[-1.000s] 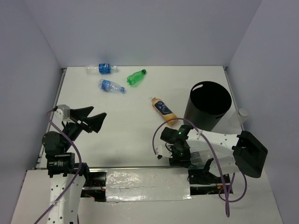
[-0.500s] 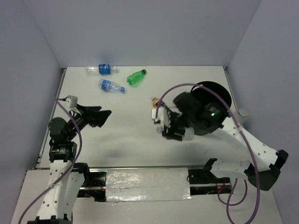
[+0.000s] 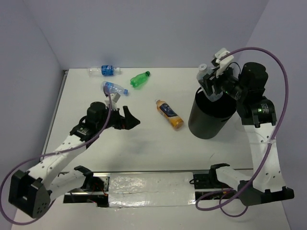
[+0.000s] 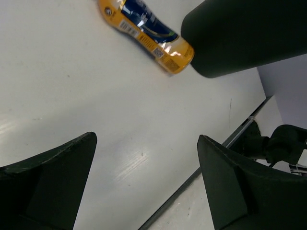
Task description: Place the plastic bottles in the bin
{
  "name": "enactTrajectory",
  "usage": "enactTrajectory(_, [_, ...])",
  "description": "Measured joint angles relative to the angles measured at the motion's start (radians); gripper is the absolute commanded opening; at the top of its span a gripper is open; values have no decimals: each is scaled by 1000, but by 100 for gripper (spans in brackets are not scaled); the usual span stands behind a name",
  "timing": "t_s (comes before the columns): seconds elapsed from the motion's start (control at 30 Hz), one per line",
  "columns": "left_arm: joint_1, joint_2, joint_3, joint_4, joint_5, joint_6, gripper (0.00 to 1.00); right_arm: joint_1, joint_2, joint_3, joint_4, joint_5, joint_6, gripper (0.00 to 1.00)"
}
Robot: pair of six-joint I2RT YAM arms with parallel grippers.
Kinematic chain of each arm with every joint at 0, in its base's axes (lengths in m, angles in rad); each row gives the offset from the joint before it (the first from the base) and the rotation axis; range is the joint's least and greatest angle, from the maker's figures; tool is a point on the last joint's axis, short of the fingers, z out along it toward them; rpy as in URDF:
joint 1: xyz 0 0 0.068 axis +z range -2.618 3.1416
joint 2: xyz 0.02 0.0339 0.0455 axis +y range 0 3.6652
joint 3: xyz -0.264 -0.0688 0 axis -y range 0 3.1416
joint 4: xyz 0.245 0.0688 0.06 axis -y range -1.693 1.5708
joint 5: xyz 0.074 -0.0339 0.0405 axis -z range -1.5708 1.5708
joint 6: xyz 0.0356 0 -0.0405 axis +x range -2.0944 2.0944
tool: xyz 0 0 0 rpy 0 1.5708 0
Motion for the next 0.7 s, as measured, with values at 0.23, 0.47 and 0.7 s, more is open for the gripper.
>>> enactTrajectory(0.23, [-135, 318, 142, -2, -135, -121, 100, -259, 58, -73, 127, -59, 51, 30])
enactTrajectory(0.47, [-215, 616, 381, -8, -259, -288, 99, -386, 175, -100, 69, -264, 54, 100])
enactTrajectory(0.7, [-237, 888, 603, -61, -327, -442, 100, -508, 86, -127, 13, -498, 51, 100])
